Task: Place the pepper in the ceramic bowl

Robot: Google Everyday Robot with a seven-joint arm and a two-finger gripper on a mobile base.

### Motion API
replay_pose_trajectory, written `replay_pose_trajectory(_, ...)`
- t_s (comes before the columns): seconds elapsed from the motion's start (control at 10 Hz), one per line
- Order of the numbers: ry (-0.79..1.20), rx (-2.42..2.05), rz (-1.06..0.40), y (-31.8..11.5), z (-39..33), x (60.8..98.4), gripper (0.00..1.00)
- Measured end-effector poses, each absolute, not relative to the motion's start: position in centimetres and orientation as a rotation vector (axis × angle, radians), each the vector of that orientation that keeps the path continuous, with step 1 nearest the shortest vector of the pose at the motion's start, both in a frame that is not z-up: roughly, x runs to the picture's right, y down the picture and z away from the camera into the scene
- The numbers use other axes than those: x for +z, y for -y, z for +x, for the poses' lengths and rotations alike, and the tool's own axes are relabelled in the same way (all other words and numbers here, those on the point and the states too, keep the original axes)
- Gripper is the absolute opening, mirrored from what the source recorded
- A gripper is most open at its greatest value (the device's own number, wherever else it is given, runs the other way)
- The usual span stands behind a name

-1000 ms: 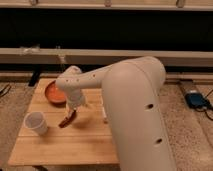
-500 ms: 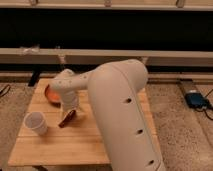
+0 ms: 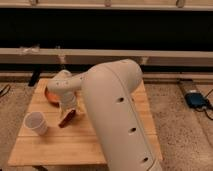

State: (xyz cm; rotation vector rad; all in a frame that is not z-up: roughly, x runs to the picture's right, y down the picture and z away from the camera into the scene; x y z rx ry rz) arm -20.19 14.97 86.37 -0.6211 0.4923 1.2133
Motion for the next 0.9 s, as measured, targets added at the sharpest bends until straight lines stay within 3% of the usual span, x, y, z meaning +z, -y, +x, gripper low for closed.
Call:
replay_pose_trajectory(0.1, -0.491, 1.220, -0.616, -15.2, -20.1, 86.6, 0.80)
replay_pose_trajectory(0.3, -0.495, 1.234, -0.613, -15.7, -19.7, 86.9, 0.69)
replay_pose_trajectory(0.9, -0.495, 1.266, -0.631, -15.7, -17.4, 87.2, 0.08)
